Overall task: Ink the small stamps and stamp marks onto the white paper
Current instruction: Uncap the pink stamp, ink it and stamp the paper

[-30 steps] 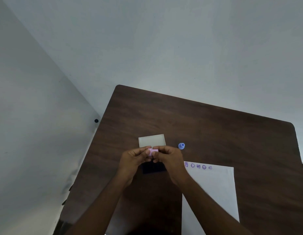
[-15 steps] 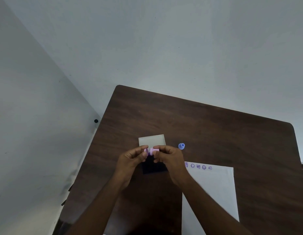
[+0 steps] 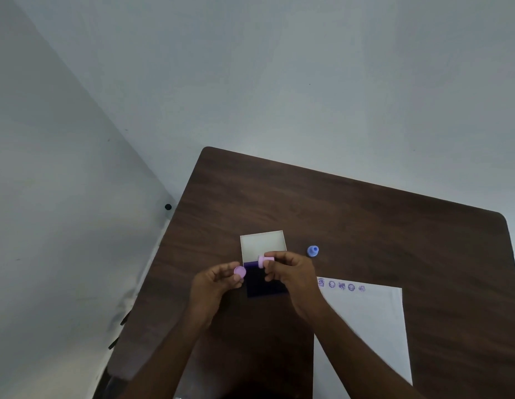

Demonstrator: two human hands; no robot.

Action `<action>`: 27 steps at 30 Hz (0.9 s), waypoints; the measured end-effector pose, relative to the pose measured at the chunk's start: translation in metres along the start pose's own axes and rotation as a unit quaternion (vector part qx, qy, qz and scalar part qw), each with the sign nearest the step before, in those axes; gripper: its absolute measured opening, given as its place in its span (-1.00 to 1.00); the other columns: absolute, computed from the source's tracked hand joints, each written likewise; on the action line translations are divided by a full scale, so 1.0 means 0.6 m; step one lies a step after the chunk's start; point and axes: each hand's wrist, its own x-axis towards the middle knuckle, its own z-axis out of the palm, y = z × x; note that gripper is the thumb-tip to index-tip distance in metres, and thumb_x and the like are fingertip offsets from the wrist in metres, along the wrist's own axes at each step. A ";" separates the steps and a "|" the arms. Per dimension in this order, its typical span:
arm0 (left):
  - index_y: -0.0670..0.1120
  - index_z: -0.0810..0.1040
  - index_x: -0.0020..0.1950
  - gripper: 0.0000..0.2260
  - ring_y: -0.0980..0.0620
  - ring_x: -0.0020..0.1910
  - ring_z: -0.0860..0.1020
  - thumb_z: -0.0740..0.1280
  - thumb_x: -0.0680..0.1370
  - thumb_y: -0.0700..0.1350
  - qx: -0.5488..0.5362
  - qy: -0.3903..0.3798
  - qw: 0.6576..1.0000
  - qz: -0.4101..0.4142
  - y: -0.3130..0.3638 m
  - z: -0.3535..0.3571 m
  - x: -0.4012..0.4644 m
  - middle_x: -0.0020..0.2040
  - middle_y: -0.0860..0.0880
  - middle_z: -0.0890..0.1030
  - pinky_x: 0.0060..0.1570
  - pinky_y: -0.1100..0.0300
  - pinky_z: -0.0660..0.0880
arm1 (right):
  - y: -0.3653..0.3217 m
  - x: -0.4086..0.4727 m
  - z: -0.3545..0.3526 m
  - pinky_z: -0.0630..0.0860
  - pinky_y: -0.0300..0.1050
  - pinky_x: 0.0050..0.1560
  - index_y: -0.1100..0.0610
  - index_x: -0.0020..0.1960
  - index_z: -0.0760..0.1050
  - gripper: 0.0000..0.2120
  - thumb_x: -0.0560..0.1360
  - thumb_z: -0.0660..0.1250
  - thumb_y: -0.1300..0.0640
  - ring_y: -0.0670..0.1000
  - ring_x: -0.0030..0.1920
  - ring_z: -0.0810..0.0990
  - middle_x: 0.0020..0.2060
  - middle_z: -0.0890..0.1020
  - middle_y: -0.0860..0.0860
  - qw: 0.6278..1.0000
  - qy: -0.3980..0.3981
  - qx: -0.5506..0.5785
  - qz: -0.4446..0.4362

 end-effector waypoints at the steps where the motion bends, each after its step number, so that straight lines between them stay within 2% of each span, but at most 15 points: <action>1: -0.08 0.65 0.11 -0.74 0.01 -0.15 0.70 0.50 0.43 -0.21 0.029 0.023 0.999 -0.003 -0.008 -0.009 0.002 -0.09 -0.03 0.73 -0.19 0.30 0.60 | 0.002 0.001 0.001 0.63 -0.19 -0.18 0.00 -0.10 0.68 -0.89 0.38 0.49 0.13 -0.01 -0.33 0.67 -0.25 0.73 0.01 1.000 0.003 -0.003 0.009; 5: 0.02 0.65 0.07 -0.78 0.11 -0.16 0.68 0.51 0.44 -0.10 0.149 0.063 0.987 -0.014 -0.040 -0.038 0.009 -0.12 0.05 0.72 -0.05 0.15 0.63 | 0.007 0.003 0.006 0.63 -0.09 -0.09 -0.05 -0.18 0.66 -0.91 0.38 0.49 0.13 0.00 -0.31 0.68 -0.27 0.73 -0.01 0.999 0.012 -0.014 0.031; 8: 0.09 0.65 0.02 -0.81 0.21 -0.16 0.65 0.51 0.43 -0.05 0.214 0.060 0.975 0.004 -0.052 -0.043 0.007 -0.13 0.11 0.69 -0.08 0.29 0.59 | 0.009 0.001 0.012 0.63 -0.14 -0.14 -0.06 -0.21 0.67 -0.88 0.38 0.49 0.16 0.01 -0.32 0.67 -0.27 0.73 0.01 0.999 0.006 -0.007 0.037; 10: 0.08 0.66 0.00 -0.81 0.21 -0.13 0.61 0.53 0.41 -0.06 0.272 0.069 0.958 0.057 -0.059 -0.043 0.005 -0.10 0.13 0.65 -0.12 0.42 0.47 | 0.009 0.000 0.015 0.63 -0.20 -0.20 -0.06 -0.22 0.67 -0.86 0.38 0.48 0.18 0.00 -0.33 0.67 -0.28 0.73 0.01 0.999 0.002 -0.002 0.043; 13: 0.02 0.67 -0.02 -0.82 0.17 -0.09 0.52 0.54 0.39 -0.08 0.347 0.094 0.923 0.139 -0.065 -0.045 0.005 -0.11 0.10 0.60 -0.11 0.39 0.39 | 0.008 -0.001 0.018 0.61 -0.23 -0.23 -0.05 -0.20 0.66 -0.87 0.38 0.48 0.18 -0.01 -0.33 0.67 -0.28 0.73 0.00 0.999 -0.002 -0.008 0.047; 16: -0.02 0.69 -0.04 -0.83 0.11 -0.09 0.49 0.54 0.39 -0.07 0.364 0.101 0.911 0.166 -0.070 -0.047 0.007 -0.13 0.06 0.60 -0.09 0.28 0.41 | 0.008 -0.002 0.017 0.61 -0.24 -0.24 -0.03 -0.19 0.66 -0.89 0.38 0.49 0.18 -0.03 -0.34 0.66 -0.27 0.73 0.01 0.999 -0.005 -0.005 0.042; 19: -0.01 0.68 -0.04 -0.84 0.13 -0.09 0.47 0.51 0.42 -0.03 0.366 0.095 0.912 0.160 -0.075 -0.048 0.010 -0.12 0.07 0.59 -0.08 0.30 0.41 | 0.007 -0.002 0.017 0.60 -0.25 -0.26 -0.01 -0.15 0.66 -0.88 0.38 0.49 0.20 -0.02 -0.36 0.66 -0.26 0.73 0.01 0.999 -0.006 0.000 0.036; 23: -0.02 0.68 -0.02 -0.81 0.19 -0.08 0.49 0.53 0.41 -0.04 0.361 0.085 0.916 0.153 -0.072 -0.050 0.011 -0.08 0.06 0.59 -0.05 0.26 0.47 | 0.007 -0.002 0.014 0.64 -0.08 -0.14 0.11 -0.02 0.64 -0.83 0.39 0.47 0.22 0.05 -0.31 0.66 -0.22 0.73 0.08 0.999 -0.014 0.014 0.027; 27: 0.06 0.65 0.04 -0.72 0.24 -0.09 0.51 0.56 0.36 -0.03 0.347 0.088 0.926 0.125 -0.050 -0.051 0.007 -0.02 0.13 0.55 -0.15 0.43 0.40 | 0.002 -0.004 0.005 0.64 -0.01 -0.08 0.14 0.00 0.65 -0.83 0.41 0.45 0.22 0.08 -0.25 0.66 -0.20 0.72 0.12 0.998 -0.020 0.047 0.043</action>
